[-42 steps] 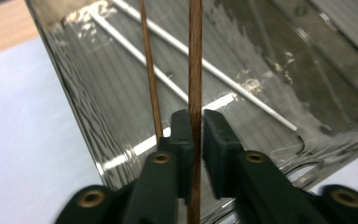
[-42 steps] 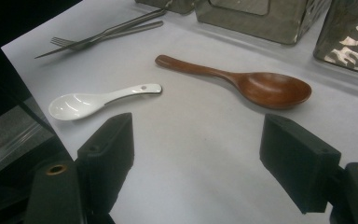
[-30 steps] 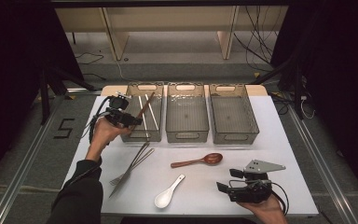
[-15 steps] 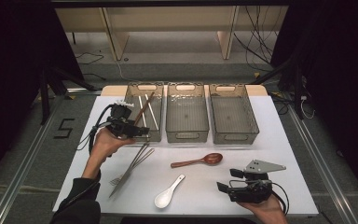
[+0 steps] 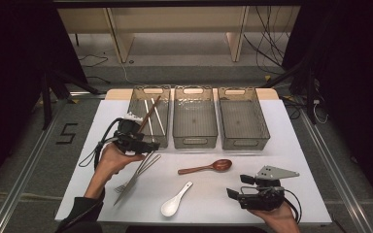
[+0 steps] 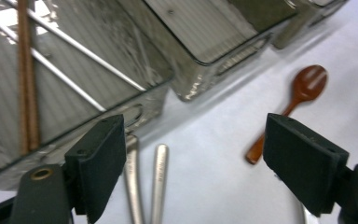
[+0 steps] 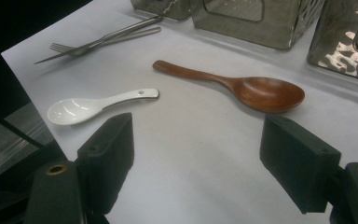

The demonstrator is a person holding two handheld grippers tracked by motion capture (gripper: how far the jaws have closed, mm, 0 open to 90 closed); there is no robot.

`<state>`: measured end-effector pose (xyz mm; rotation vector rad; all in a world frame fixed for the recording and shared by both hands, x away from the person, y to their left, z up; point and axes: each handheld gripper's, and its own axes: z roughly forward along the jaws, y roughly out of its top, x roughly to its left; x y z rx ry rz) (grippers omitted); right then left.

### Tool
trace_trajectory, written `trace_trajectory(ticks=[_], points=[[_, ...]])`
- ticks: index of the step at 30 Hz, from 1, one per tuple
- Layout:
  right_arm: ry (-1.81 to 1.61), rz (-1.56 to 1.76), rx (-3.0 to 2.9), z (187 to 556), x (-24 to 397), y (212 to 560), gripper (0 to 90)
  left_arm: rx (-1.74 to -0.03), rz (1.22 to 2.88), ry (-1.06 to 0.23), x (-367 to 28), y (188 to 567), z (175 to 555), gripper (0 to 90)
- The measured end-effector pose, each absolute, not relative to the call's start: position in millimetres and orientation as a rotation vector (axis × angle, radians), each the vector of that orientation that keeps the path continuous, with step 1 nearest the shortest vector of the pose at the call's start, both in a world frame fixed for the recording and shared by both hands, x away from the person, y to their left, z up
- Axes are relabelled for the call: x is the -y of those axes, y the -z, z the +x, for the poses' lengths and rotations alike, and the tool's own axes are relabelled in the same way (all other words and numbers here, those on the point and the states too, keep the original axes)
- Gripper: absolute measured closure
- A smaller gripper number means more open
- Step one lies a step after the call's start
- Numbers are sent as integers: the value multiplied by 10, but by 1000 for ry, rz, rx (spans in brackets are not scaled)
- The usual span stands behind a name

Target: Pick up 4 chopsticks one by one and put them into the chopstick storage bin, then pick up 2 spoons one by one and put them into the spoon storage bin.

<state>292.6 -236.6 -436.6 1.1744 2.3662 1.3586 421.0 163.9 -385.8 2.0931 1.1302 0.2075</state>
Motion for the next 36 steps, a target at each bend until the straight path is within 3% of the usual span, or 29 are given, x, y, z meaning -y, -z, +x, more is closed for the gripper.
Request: trace_trajectory(ticks=[36], points=[[-1372, 1163, -2354, 2933, 2361, 4353, 268, -1074, 2255, -110, -1197, 4136, 3816, 169]])
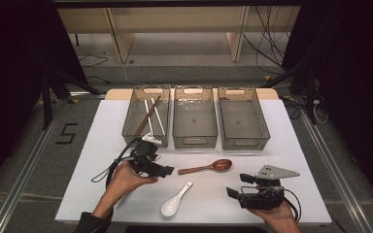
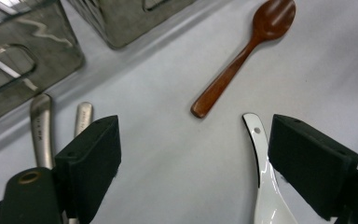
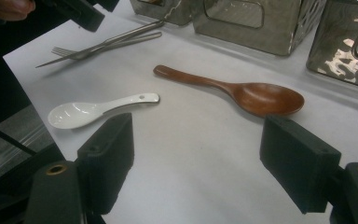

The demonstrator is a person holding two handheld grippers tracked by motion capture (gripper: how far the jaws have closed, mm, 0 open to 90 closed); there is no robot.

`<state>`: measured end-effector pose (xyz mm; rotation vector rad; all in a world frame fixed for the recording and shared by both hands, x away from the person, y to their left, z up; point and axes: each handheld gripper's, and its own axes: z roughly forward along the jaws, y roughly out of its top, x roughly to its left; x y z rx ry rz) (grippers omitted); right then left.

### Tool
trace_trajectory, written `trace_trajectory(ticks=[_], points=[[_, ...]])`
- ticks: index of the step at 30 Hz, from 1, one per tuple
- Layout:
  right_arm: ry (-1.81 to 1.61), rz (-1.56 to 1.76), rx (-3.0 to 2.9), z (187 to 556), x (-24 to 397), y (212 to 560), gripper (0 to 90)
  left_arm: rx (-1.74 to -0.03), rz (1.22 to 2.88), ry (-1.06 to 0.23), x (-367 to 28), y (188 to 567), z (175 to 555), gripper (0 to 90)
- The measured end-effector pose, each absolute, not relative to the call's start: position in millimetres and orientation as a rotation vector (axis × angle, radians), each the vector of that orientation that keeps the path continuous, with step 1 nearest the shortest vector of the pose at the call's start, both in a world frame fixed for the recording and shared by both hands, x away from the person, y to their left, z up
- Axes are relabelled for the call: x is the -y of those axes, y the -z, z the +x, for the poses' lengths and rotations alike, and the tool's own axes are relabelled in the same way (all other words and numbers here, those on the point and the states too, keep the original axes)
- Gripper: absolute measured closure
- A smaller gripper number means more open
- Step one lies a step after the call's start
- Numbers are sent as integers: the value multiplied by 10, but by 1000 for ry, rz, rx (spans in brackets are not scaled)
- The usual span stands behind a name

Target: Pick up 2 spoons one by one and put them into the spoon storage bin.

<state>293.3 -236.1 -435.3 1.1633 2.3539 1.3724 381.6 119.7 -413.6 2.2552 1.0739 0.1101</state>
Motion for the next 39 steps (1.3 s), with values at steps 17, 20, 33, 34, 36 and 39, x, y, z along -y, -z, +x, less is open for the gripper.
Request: trace_trajectory(ticks=[17, 20, 33, 34, 36, 39], points=[[-1353, 1150, -2365, 2913, 2331, 4349, 268, -999, 2383, 6, -864, 4321, 3622, 276], [-1353, 1151, -2363, 2909, 2329, 4346, 268, -985, 2415, 16, -779, 4387, 3581, 303], [-1347, 1153, -2365, 2908, 2335, 4353, 268, -919, 2521, 56, -574, 4582, 3488, 487], [-1347, 1152, -2366, 2908, 2334, 4354, 269, -914, 2526, 54, -561, 4593, 3481, 508], [-1346, 1152, -2367, 2908, 2333, 4354, 268, -908, 2542, 52, -543, 4609, 3473, 529], [-1346, 1151, -2367, 2908, 2333, 4354, 269, -892, 2569, 34, -512, 4643, 3457, 574]])
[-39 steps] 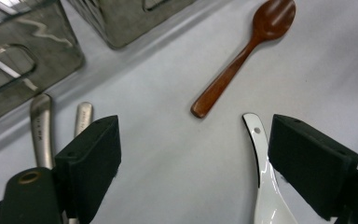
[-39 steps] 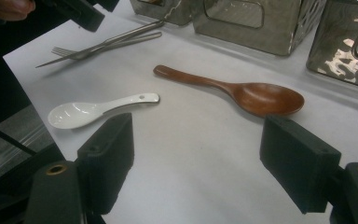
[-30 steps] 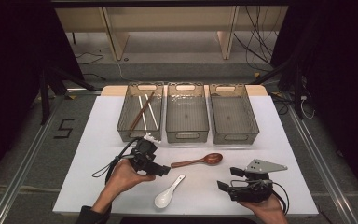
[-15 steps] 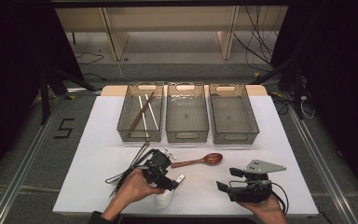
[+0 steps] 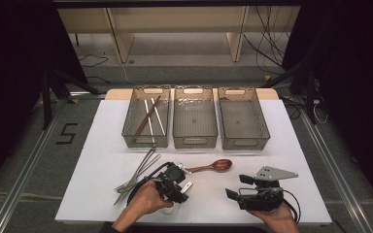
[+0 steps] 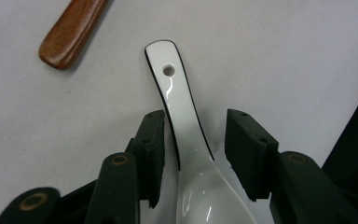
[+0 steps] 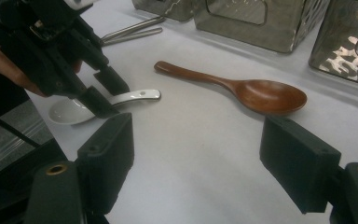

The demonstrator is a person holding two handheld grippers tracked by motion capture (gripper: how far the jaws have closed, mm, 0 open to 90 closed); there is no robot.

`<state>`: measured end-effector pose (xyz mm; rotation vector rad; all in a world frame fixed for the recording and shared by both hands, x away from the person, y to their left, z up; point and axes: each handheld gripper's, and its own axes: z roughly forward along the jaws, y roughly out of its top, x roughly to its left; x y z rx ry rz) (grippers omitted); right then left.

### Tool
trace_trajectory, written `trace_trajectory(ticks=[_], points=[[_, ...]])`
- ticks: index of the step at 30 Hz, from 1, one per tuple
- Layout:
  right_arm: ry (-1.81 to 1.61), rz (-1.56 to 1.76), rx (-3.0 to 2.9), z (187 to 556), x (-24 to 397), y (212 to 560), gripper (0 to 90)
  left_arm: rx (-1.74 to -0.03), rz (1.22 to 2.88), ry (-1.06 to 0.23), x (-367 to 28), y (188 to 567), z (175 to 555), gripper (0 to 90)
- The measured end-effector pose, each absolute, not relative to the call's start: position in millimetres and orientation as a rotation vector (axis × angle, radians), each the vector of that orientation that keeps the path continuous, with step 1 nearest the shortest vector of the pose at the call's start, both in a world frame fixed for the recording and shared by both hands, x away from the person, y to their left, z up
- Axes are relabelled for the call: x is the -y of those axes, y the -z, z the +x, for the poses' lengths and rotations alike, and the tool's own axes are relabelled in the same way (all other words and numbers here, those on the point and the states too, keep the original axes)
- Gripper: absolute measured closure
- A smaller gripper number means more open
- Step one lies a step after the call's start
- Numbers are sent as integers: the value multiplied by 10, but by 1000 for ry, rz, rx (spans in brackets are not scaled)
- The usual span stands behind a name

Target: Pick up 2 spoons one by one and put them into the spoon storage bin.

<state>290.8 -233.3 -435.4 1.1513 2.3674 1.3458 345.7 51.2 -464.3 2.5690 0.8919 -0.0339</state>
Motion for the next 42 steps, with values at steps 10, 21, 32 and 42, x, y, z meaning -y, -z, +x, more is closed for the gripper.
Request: trace_trajectory(ticks=[10, 21, 32, 42], points=[[-1343, 1152, -2366, 2909, 2335, 4354, 270, -848, 2615, -79, -469, 4642, 3406, 679], [-1347, 1156, -2356, 2908, 2342, 4351, 271, -808, 2616, -67, -496, 4635, 3431, 746], [-1348, 1158, -2354, 2906, 2354, 4348, 272, -776, 2591, 4, -542, 4596, 3449, 797], [-1346, 1160, -2354, 2905, 2356, 4348, 272, -759, 2588, 15, -570, 4552, 3464, 855]])
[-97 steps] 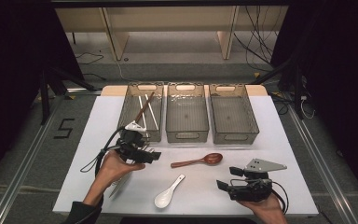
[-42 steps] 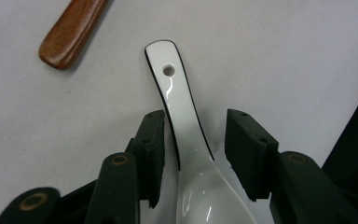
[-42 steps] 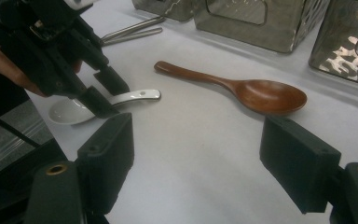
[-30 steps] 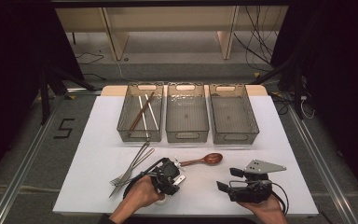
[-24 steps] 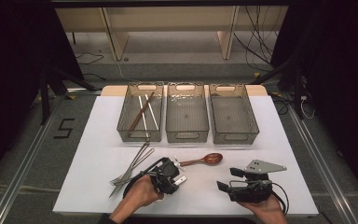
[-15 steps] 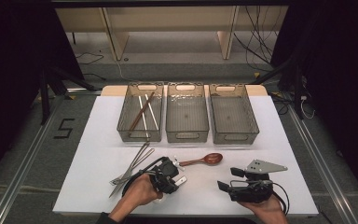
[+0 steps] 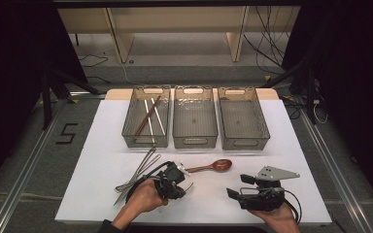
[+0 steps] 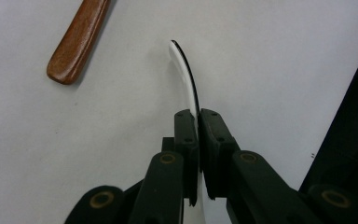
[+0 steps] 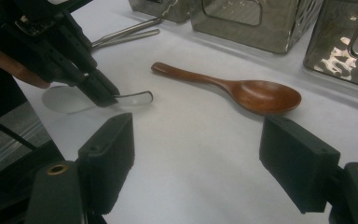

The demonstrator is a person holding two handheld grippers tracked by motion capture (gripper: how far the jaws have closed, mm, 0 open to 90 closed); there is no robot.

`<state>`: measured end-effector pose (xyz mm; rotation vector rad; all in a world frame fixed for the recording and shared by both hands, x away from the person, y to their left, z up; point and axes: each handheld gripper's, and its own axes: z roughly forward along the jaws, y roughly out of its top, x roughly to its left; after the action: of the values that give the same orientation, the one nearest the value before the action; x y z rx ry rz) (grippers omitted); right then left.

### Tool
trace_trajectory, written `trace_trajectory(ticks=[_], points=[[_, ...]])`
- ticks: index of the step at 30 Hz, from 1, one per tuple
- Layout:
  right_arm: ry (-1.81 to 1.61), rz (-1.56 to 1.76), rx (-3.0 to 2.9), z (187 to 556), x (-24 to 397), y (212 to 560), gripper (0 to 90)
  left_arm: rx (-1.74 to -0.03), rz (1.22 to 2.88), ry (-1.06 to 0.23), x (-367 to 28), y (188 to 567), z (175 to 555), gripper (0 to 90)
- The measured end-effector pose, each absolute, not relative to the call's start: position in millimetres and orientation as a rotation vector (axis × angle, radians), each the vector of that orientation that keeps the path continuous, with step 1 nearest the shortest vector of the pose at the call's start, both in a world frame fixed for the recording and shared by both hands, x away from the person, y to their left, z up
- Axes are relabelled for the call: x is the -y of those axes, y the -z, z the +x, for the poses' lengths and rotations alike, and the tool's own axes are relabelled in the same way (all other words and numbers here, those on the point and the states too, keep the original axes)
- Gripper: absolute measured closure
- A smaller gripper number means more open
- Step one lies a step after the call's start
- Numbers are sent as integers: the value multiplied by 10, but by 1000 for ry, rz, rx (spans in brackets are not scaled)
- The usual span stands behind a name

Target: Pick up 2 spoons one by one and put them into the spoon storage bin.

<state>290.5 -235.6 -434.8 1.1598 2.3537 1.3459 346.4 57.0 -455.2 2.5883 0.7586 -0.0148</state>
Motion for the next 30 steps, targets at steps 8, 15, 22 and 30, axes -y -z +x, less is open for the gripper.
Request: trace_trajectory(ticks=[8, 15, 22, 30], points=[[-1348, 1161, -2353, 2905, 2355, 4349, 272, -763, 2527, -13, -653, 4434, 3520, 856], [-1350, 1161, -2353, 2912, 2348, 4356, 272, -796, 2423, -30, -776, 4259, 3639, 857], [-1349, 1165, -2354, 2913, 2354, 4354, 272, -823, 2350, -55, -850, 4151, 3738, 858], [-1351, 1171, -2352, 2915, 2355, 4354, 272, -847, 2279, -63, -905, 4010, 3894, 858]])
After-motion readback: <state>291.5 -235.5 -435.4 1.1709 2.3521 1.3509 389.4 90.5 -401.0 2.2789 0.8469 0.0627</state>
